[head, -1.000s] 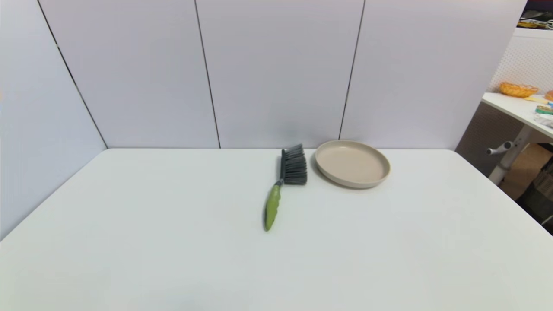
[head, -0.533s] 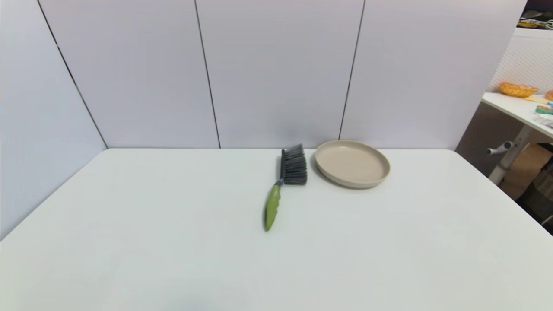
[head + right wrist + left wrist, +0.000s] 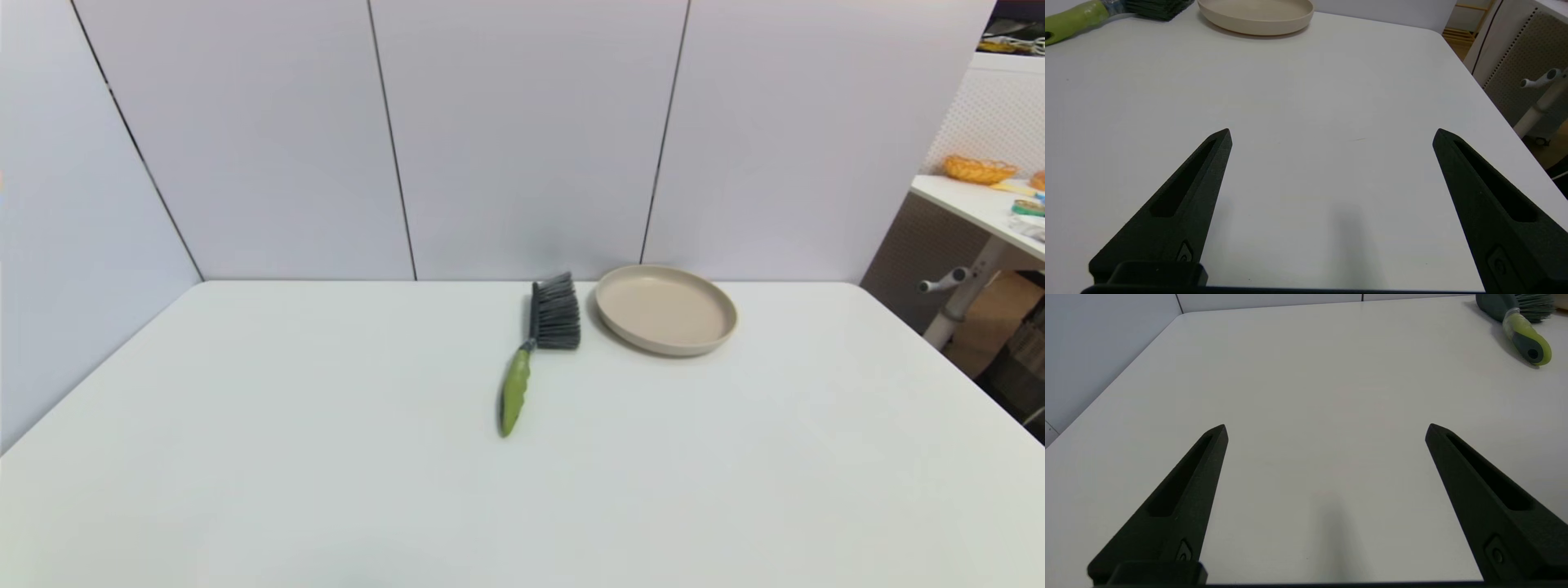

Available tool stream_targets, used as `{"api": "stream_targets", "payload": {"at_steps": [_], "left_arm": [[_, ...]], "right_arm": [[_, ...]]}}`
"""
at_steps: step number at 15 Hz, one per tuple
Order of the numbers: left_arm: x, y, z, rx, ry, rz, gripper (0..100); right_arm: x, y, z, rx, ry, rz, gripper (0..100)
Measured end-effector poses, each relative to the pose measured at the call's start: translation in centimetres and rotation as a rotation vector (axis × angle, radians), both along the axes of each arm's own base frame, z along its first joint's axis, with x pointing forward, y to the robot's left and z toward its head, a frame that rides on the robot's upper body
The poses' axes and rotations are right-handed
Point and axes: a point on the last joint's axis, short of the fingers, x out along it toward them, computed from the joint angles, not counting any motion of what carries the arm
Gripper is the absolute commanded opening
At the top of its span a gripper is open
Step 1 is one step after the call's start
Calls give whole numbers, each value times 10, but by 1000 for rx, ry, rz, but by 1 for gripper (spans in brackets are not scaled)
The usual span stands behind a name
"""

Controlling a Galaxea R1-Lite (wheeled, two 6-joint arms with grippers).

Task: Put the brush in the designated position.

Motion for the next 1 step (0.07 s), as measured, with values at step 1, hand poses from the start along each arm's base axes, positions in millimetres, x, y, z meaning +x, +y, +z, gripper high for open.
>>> {"api": "stream_targets", "payload": {"at_steps": [1], "left_arm": [[0,0,0,0,0,0,100]], "right_arm": [[0,0,0,0,0,0,100]]}}
